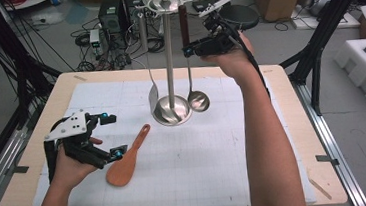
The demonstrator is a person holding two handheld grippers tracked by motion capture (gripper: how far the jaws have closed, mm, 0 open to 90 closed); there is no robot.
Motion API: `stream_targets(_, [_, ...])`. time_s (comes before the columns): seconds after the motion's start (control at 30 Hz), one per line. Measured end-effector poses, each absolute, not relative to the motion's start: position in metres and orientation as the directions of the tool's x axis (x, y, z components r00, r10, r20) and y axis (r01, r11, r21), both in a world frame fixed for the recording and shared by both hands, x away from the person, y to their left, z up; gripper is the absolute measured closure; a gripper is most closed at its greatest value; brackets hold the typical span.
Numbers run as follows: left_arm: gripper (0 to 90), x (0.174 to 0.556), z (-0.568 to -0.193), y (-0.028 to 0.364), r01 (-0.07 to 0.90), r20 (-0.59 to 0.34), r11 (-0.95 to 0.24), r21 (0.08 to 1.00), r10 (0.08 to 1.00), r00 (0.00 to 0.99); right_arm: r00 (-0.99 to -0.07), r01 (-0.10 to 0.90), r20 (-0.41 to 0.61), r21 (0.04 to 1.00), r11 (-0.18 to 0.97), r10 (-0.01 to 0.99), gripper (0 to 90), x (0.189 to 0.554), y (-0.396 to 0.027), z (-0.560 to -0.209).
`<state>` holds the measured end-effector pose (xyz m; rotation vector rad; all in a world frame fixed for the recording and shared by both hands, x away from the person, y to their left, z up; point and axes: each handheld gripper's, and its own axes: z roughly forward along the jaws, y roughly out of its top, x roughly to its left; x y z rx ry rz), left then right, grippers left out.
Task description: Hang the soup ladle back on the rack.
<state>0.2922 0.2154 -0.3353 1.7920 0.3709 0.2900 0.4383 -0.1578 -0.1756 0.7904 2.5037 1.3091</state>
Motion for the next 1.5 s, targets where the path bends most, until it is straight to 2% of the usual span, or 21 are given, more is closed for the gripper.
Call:
stream_targets(0.37, [1.8,0.291,-0.335,0.216,0.095,0.004,-0.229,0.969,0.398,0.917,-0.836,0.371,0.071,0.804,0.464,0.544,72.1,0.441,-0.154,-0.176])
stream_targets(0.5, [1.7,0.292,-0.335,0.215,0.094,0.005,-0.231,0.968,0.396,0.918,-0.817,0.366,0.053,0.817,0.445,0.574,55.3,0.439,-0.156,-0.174])
stream_targets(0.8, [1.7,0.292,-0.335,0.215,0.096,0.004,-0.232,0.968,0.397,0.918,-0.823,0.321,0.026,0.846,0.427,0.567,36.7,0.424,-0.172,-0.173])
stream_targets(0.9, [1.7,0.292,-0.336,0.215,0.097,0.005,-0.235,0.967,0.397,0.918,-0.828,0.319,0.035,0.851,0.418,0.56,35.7,0.418,-0.18,-0.176])
stream_targets(1.23, [1.7,0.294,-0.339,0.208,0.106,0.003,-0.258,0.96,0.389,0.921,-0.827,0.298,0.016,0.86,0.415,0.562,23.5,0.39,-0.213,-0.193])
stream_targets(1.5, [1.7,0.294,-0.339,0.211,0.104,-0.002,-0.245,0.964,0.385,0.923,-0.819,0.281,0.013,0.88,0.382,0.573,20.5,0.371,-0.238,-0.211])
